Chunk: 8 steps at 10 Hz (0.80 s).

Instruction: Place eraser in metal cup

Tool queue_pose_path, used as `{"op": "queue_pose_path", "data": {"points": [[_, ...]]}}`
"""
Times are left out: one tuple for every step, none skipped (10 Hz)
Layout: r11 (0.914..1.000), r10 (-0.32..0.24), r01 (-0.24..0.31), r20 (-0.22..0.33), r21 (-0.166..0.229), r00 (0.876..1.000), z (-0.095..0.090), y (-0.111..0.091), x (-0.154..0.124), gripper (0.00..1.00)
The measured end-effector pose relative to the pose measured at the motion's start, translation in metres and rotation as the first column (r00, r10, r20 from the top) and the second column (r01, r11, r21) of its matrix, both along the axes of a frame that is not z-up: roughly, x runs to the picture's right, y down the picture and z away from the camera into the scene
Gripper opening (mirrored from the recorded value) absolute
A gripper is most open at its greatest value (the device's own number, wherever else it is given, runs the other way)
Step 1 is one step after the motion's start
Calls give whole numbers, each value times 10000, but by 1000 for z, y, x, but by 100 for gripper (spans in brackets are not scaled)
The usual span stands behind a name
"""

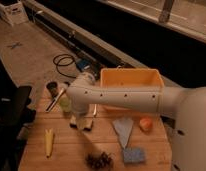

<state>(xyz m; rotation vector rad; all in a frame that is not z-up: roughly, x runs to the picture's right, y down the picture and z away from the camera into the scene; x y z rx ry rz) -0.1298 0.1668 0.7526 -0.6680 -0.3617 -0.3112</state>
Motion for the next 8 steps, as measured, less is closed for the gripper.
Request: {"op": "queue_pose_path", "data": {"points": [[9996,139,-138,51,-249,9999,10,5,-7,65],[9988,249,-246,70,-421,9997,16,7,-11,65],[9975,368,-367,14,-607,9993,25,9,-12,65],[9961,427,-431,-73,-775,9991,34,13,-15,65],[9945,445,-463,-209,-940,9988,43,16,-17,65],[9925,519,-560,-398,-1090,9979,52,19,-15,65],[9910,555,-618,-561,-1190,9969,57,21,-12,65],[9896,608,-696,-728,-1261,9955,63,22,-11,65]]}}
